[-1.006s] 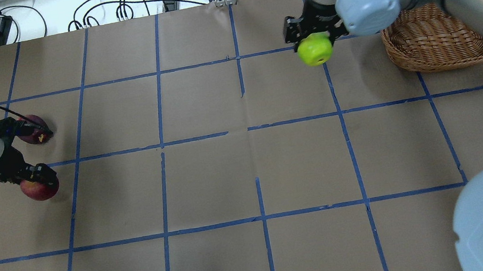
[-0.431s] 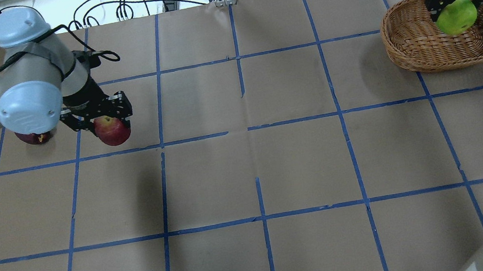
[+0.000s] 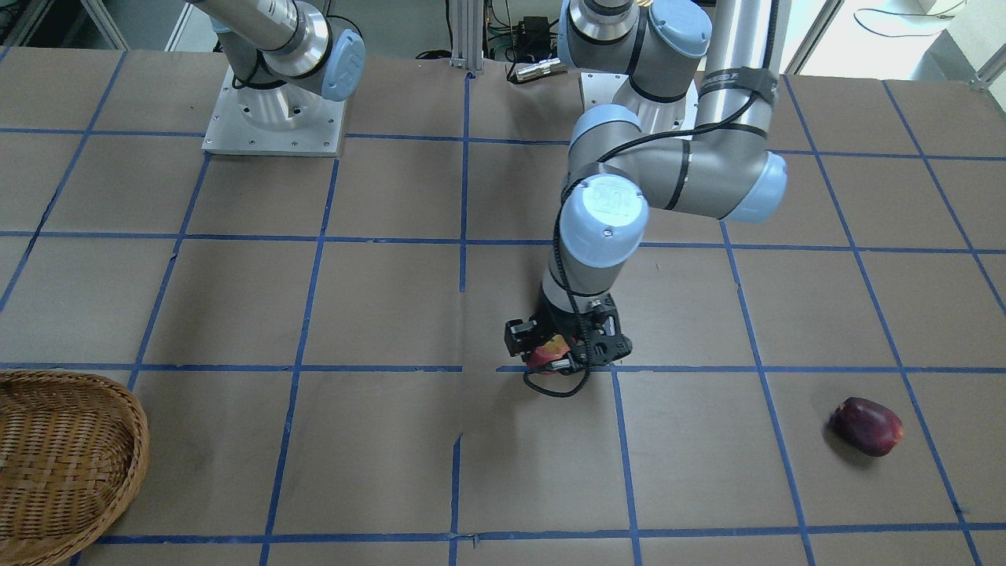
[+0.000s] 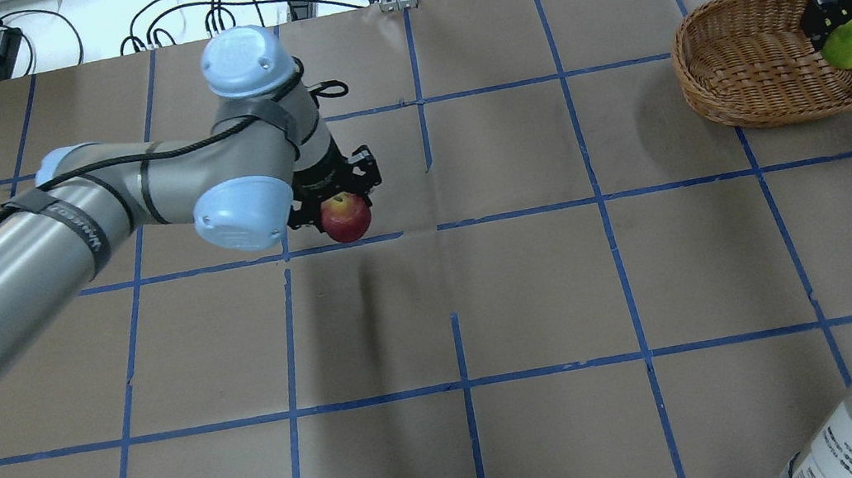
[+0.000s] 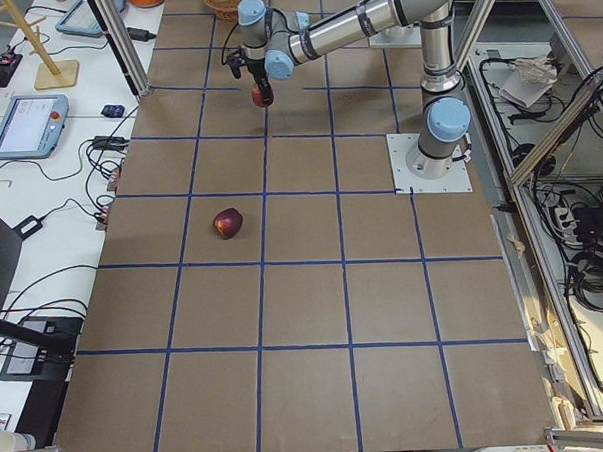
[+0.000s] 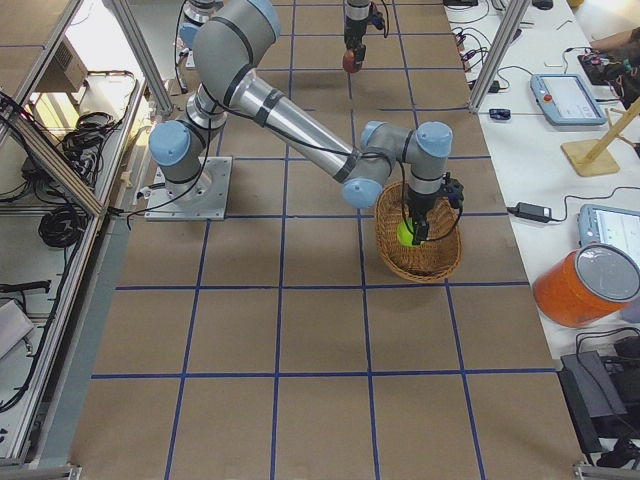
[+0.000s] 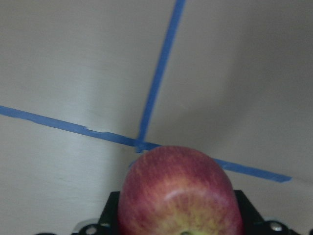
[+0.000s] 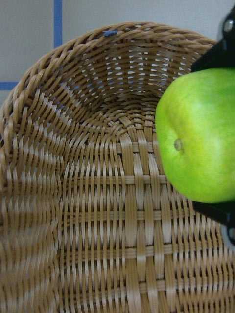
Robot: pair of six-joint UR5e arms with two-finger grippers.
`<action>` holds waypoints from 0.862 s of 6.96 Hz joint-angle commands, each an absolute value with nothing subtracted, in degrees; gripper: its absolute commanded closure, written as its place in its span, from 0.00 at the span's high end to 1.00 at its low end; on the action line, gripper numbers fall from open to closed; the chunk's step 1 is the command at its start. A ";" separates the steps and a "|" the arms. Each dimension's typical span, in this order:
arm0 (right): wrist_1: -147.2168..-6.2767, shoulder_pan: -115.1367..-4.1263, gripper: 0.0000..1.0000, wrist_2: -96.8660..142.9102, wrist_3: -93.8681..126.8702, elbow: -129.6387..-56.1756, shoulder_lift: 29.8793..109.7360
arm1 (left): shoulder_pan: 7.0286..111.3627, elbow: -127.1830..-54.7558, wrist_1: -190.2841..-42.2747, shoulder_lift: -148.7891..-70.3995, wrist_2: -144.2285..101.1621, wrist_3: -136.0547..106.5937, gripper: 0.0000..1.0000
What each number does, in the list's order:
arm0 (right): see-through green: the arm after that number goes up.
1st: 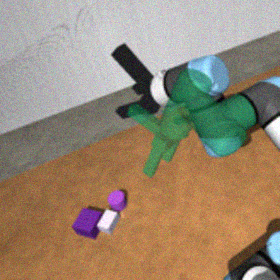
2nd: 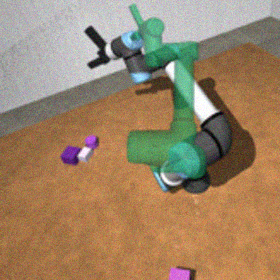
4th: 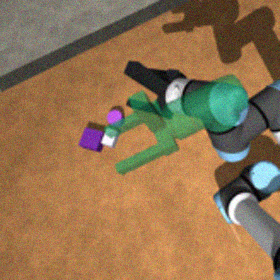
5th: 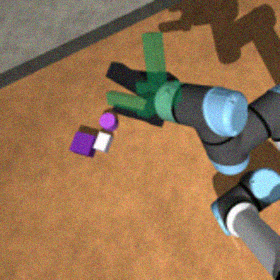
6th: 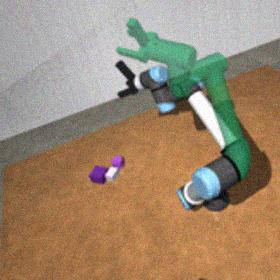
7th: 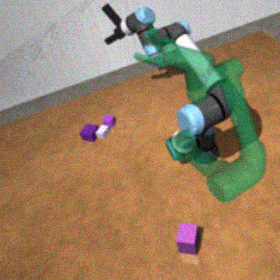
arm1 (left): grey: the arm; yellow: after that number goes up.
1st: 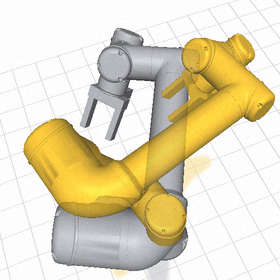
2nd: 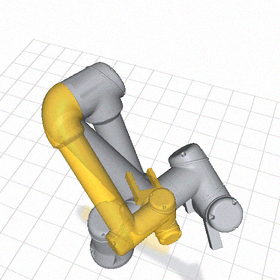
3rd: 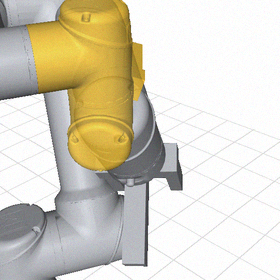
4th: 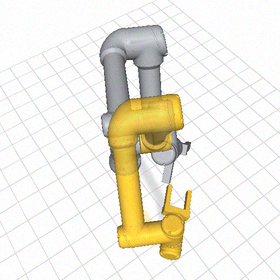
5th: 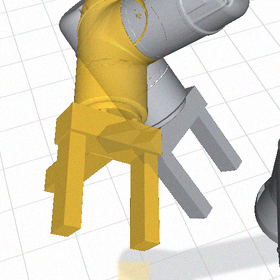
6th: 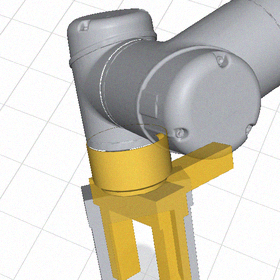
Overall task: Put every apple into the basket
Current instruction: 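Carry the red apple to the table center and open the left gripper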
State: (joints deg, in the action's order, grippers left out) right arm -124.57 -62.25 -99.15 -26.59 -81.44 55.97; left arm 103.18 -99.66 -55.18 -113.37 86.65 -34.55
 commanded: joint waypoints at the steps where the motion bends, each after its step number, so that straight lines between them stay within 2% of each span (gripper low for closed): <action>1: -128.66 -61.17 0.00 -99.32 -26.90 -80.86 52.57 | 108.71 -99.32 -47.57 -118.55 81.67 -45.50 0.33; 2: -128.85 -61.17 0.51 -98.97 -26.89 -80.34 52.04 | 109.07 -99.14 -47.29 -120.22 81.82 -46.22 0.41; 3: -128.59 -61.17 0.94 -98.62 -26.72 -79.37 51.94 | 109.25 -99.14 -45.89 -120.67 82.09 -46.67 0.99; 4: -127.80 -61.17 1.00 -98.61 -26.63 -77.89 52.12 | 108.81 -98.62 -45.97 -119.54 81.74 -45.63 1.00; 6: -121.94 -62.22 1.00 -98.70 -26.98 -76.30 53.34 | 106.28 -91.72 -54.68 -116.65 79.90 -45.01 1.00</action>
State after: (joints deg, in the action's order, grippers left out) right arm -125.60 -61.50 -98.73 -26.89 -77.25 52.61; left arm 107.77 -95.86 -49.05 -118.28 81.01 -45.52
